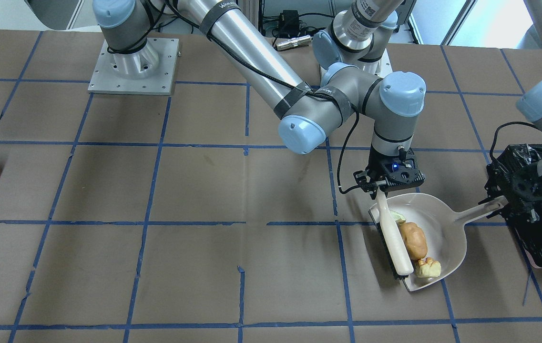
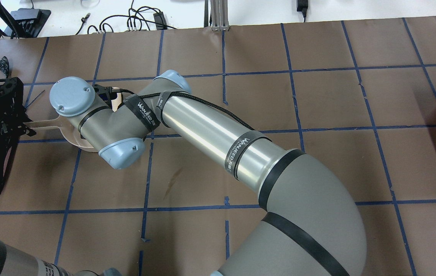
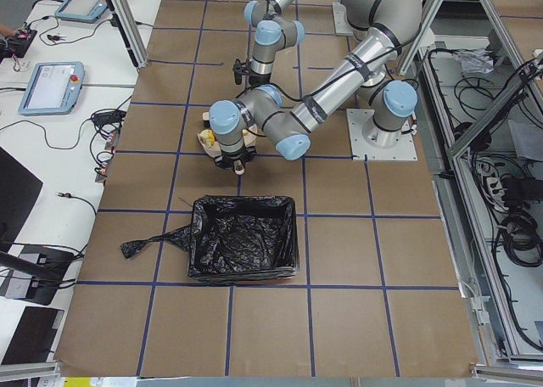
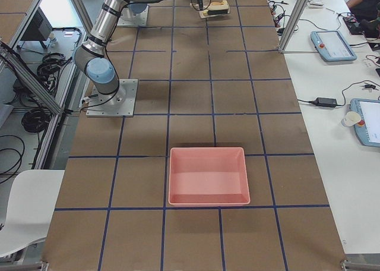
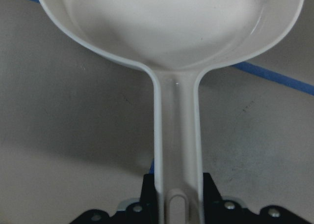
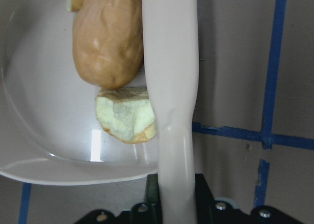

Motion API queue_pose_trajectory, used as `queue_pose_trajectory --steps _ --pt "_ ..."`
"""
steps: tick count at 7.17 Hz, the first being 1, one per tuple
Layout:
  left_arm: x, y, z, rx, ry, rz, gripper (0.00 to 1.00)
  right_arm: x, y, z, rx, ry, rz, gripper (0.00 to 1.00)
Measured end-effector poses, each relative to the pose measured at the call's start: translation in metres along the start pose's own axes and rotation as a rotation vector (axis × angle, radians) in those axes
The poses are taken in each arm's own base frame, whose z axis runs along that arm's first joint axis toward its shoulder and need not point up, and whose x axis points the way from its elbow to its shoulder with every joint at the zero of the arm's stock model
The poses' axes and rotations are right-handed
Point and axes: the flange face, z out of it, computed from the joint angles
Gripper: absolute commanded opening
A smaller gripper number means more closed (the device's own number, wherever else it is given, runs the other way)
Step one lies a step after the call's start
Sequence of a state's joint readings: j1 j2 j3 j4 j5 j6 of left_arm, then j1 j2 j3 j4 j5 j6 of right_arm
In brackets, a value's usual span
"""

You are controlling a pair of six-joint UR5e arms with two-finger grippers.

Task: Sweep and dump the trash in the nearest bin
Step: 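Sweep the potato and bread chunks into the dustpan with the right-held brush, then push the remaining scraps deeper into the dustpan with the brush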

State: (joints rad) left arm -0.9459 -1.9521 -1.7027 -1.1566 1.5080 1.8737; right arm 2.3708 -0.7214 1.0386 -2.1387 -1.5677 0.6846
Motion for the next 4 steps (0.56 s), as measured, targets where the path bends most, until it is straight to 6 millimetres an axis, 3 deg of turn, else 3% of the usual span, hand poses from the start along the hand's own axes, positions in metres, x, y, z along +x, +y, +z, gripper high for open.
queue_pose_trajectory --steps 4 --pt "0.000 -0.002 0.000 0.002 -0.003 0.000 0.03 -0.035 0.013 -0.026 0.003 -0.079 0.070 0.10"
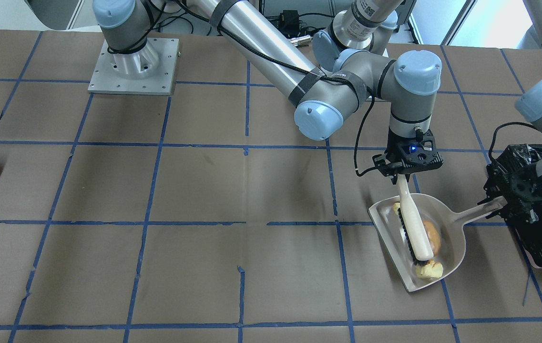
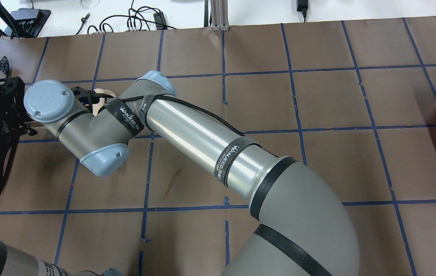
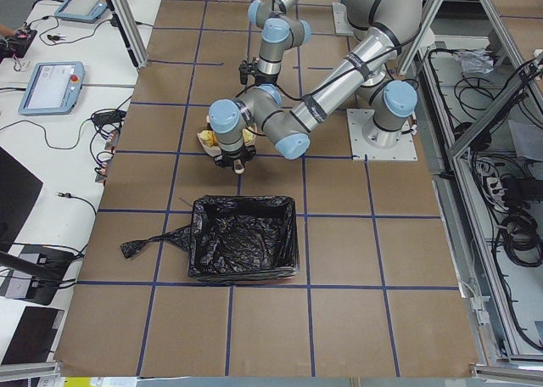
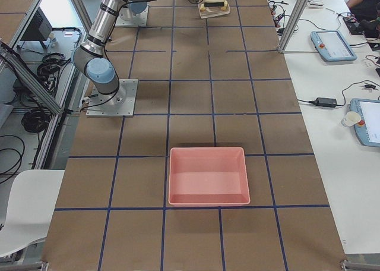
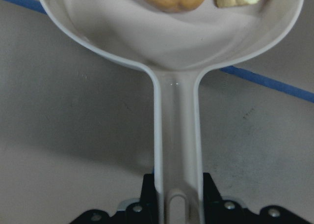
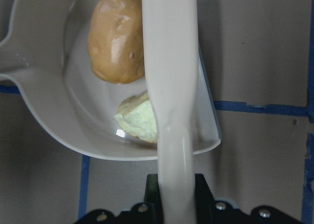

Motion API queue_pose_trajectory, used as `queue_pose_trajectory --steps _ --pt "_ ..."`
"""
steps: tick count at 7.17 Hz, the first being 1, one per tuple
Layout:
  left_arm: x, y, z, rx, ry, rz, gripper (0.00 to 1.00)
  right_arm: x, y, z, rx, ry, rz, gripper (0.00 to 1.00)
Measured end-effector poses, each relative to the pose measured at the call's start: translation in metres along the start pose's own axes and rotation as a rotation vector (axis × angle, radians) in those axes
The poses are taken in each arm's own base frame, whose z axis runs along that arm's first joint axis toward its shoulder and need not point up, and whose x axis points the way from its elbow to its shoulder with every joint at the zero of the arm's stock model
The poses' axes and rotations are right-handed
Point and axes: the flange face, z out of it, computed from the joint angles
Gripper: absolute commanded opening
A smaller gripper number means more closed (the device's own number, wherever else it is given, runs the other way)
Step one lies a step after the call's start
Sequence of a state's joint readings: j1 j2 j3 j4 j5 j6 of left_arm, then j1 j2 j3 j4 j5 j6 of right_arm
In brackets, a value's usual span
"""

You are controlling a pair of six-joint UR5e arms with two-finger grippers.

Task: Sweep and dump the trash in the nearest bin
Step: 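Push the remaining scraps deeper into the dustpan with the brush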

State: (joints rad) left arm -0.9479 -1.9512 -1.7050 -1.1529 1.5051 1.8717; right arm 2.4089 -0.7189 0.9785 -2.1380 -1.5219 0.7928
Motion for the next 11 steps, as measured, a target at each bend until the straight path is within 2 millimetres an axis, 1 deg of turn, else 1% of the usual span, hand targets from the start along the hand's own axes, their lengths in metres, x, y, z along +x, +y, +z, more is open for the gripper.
queue_pose_trajectory --steps 1,2,4,5,6,7,8,10,11 --pt "0.000 0.000 0.000 0.001 -0.001 -0.002 0.03 -0.002 0.003 -0.001 -0.005 0.003 -0.002 0.10" --pt "0.000 0.000 0.000 0.004 -0.003 -0.002 0.03 0.002 0.002 -0.004 -0.011 0.021 -0.019 0.10" --pt "-0.001 -0.001 0.000 0.019 -0.009 -0.004 0.03 0.019 -0.011 -0.021 -0.009 0.064 -0.064 0.10" --pt "0.000 -0.002 0.001 0.024 -0.009 -0.004 0.03 0.030 -0.021 -0.033 -0.012 0.082 -0.072 0.10" --pt "0.000 -0.003 0.002 0.034 -0.009 -0.004 0.03 0.043 -0.032 -0.042 -0.018 0.099 -0.081 0.10" --pt "0.000 -0.004 0.003 0.054 -0.012 -0.006 0.03 0.058 -0.044 -0.044 -0.024 0.114 -0.087 0.10" --pt "0.000 -0.005 0.004 0.075 -0.017 -0.009 0.03 0.077 -0.057 -0.041 -0.031 0.130 -0.093 0.10" --pt "0.001 -0.003 -0.001 0.121 -0.038 -0.022 0.03 0.110 -0.077 -0.030 -0.041 0.166 -0.113 0.11" --pt "0.001 0.003 -0.006 0.164 -0.059 -0.045 0.03 0.128 -0.090 -0.028 -0.040 0.189 -0.110 0.11"
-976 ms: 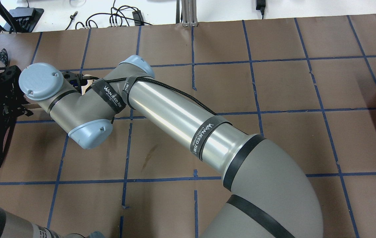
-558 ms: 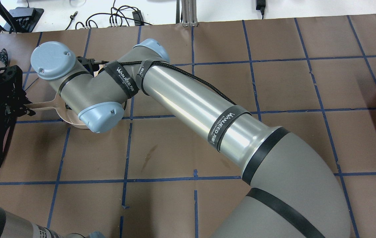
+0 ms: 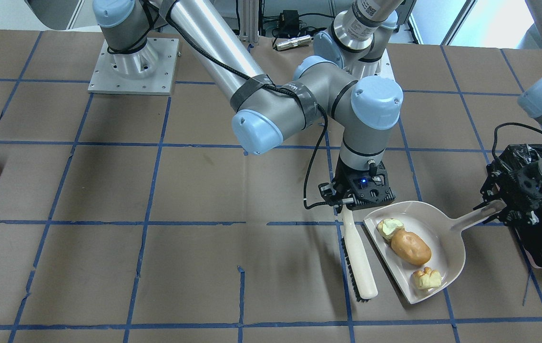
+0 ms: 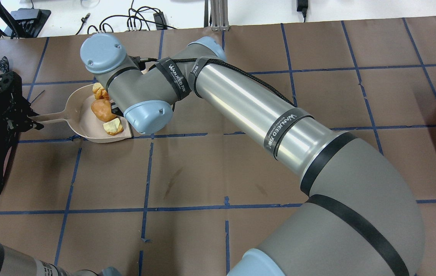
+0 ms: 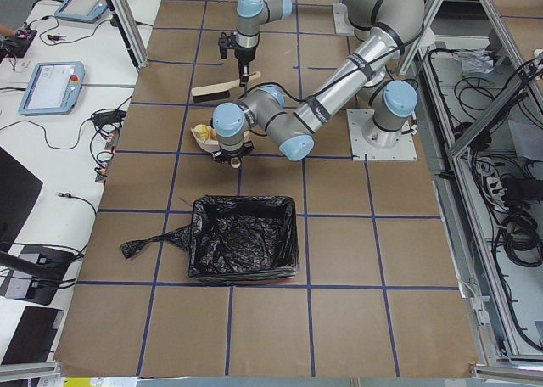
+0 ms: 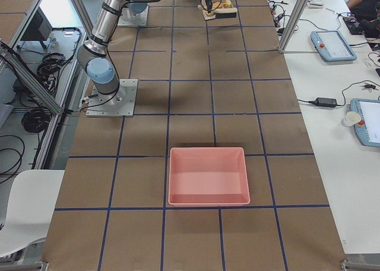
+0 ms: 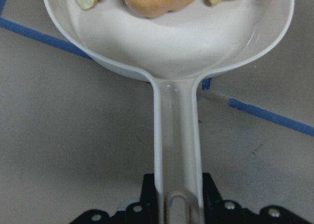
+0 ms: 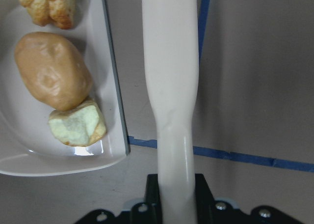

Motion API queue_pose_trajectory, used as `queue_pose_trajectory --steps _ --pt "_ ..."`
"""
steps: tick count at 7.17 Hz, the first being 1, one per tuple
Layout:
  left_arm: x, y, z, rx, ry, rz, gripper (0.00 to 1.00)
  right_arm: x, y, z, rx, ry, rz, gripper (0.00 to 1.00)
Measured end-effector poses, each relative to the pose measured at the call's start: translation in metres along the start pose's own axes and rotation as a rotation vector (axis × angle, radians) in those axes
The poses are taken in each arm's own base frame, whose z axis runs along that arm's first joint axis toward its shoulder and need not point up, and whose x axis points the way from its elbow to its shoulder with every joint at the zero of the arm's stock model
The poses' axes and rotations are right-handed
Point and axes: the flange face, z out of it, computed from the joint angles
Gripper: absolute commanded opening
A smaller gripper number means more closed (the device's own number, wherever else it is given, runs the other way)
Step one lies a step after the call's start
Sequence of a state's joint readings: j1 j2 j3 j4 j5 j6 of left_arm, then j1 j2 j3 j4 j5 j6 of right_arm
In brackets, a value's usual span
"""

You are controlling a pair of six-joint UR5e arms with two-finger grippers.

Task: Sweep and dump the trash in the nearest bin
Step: 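Push the remaining scraps deeper into the dustpan with the brush, then lift the dustpan over the trash bag with the left gripper while the right draws back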

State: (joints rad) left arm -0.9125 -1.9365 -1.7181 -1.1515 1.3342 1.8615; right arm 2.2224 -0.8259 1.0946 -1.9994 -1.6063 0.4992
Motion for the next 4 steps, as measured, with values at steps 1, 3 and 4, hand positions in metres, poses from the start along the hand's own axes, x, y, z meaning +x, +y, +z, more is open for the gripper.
queue_pose_trajectory --steps 1,3,4 --pt "0.000 0.009 -0.005 0.041 -0.016 -0.026 0.02 0.022 -0.013 0.001 -0.010 0.023 0.020 0.10" --pt "0.000 0.018 -0.009 0.085 -0.032 -0.051 0.01 0.064 -0.019 -0.009 -0.054 0.060 0.066 0.09" --pt "0.000 0.020 -0.013 0.089 -0.039 -0.056 0.01 0.083 -0.004 -0.017 -0.075 0.074 0.080 0.10"
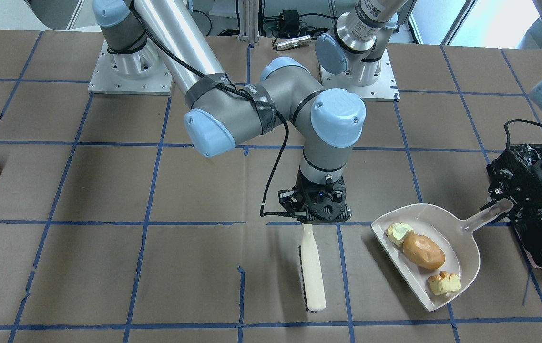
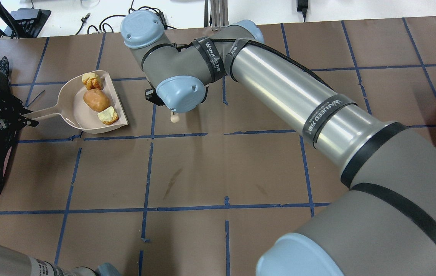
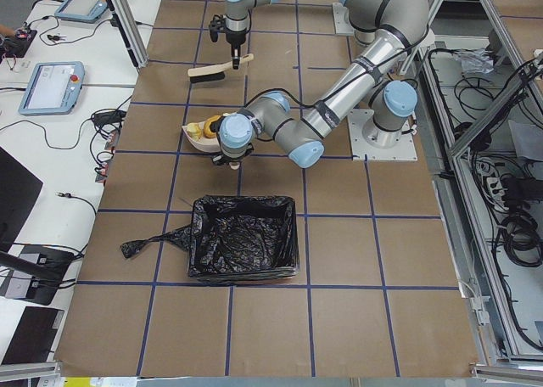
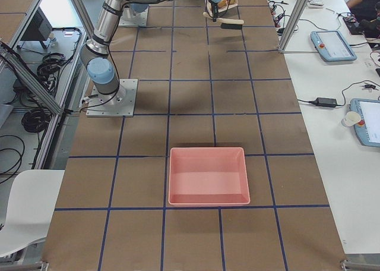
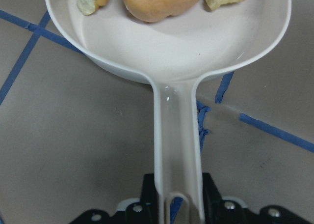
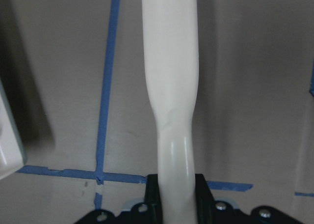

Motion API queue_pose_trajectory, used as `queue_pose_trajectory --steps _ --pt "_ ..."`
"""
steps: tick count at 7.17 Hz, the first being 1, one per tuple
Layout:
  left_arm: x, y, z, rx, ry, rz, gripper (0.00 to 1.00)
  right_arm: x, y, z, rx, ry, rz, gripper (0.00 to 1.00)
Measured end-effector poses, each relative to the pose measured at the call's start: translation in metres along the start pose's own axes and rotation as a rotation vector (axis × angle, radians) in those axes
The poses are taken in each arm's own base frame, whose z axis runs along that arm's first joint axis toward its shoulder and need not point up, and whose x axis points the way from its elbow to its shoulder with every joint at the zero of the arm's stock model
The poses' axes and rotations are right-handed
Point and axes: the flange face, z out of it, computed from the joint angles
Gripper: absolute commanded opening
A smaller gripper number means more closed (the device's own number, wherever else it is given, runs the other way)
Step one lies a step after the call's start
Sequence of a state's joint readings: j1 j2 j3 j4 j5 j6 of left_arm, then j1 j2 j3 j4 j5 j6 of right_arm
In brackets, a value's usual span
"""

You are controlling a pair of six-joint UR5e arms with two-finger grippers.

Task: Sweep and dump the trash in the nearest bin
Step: 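Lift the dustpan over the trash bag with the left gripper while the right draws back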

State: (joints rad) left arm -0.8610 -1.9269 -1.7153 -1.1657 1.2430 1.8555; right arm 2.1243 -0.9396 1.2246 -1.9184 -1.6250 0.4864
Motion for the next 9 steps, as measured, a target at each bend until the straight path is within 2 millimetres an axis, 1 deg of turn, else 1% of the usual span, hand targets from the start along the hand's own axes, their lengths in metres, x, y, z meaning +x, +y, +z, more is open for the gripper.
queue_pose_trajectory --steps 1,2,3,4,5,6,7,8,9 --pt "-0.001 0.004 -0.010 0.001 -0.018 -0.012 0.01 0.021 0.021 -0.009 -0.008 0.007 0.014 0.09" --pt "-0.001 0.015 -0.026 0.011 -0.043 -0.037 0.01 0.042 0.042 -0.018 -0.007 0.009 0.030 0.09" --pt "0.003 0.033 -0.048 0.039 -0.074 -0.079 0.01 0.060 0.066 -0.029 -0.009 0.010 0.044 0.09" --pt "0.008 0.052 -0.067 0.086 -0.109 -0.124 0.01 0.073 0.090 -0.036 -0.016 0.013 0.055 0.09" --pt "0.013 0.075 -0.085 0.136 -0.142 -0.174 0.01 0.087 0.120 -0.040 -0.031 0.016 0.069 0.09" --pt "0.022 0.099 -0.103 0.164 -0.168 -0.223 0.01 0.103 0.154 -0.046 -0.041 0.016 0.084 0.09" --pt "0.032 0.124 -0.126 0.181 -0.198 -0.275 0.01 0.118 0.188 -0.054 -0.037 0.008 0.100 0.09" --pt "0.043 0.153 -0.150 0.208 -0.233 -0.337 0.01 0.131 0.223 -0.061 -0.023 -0.004 0.121 0.09" --pt "0.057 0.184 -0.171 0.241 -0.257 -0.403 0.01 0.138 0.253 -0.065 -0.008 -0.018 0.131 0.09"
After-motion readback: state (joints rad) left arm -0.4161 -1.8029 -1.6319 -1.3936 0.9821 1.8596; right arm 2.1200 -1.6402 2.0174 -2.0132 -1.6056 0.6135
